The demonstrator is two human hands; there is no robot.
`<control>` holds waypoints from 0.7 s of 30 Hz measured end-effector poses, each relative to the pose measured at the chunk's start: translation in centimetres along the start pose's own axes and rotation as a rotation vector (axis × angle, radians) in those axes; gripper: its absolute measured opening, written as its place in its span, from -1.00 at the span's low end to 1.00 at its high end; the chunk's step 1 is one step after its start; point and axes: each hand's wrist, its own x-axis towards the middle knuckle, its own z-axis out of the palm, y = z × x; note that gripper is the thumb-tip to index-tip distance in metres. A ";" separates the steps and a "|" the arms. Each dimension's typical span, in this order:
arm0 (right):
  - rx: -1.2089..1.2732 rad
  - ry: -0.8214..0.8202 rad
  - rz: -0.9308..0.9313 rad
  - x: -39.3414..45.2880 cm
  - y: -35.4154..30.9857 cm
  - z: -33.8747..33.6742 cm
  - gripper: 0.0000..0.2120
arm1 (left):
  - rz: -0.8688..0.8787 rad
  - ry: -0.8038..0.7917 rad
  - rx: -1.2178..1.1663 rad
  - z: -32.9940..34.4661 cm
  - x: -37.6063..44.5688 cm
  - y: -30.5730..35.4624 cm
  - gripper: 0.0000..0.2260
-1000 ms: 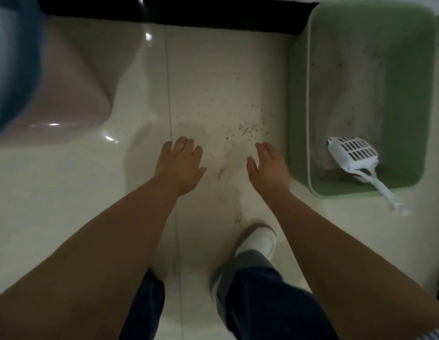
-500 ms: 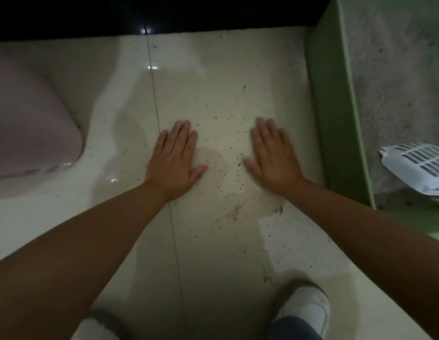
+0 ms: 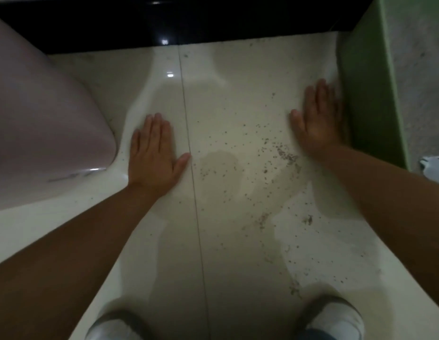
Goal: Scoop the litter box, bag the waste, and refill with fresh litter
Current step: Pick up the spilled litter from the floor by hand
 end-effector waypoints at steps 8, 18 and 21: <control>-0.154 -0.029 -0.467 -1.5 -3.5 2.9 -0.18 | -0.007 -0.037 0.006 1.0 -0.3 -0.7 -0.13; 0.035 0.087 -0.533 -3.7 -1.5 1.9 -0.45 | 0.246 -0.098 0.066 0.6 4.8 5.2 -0.13; 0.143 0.085 -0.207 0.0 -0.9 -0.2 -0.36 | 0.384 -0.093 0.116 0.4 5.7 6.3 -0.16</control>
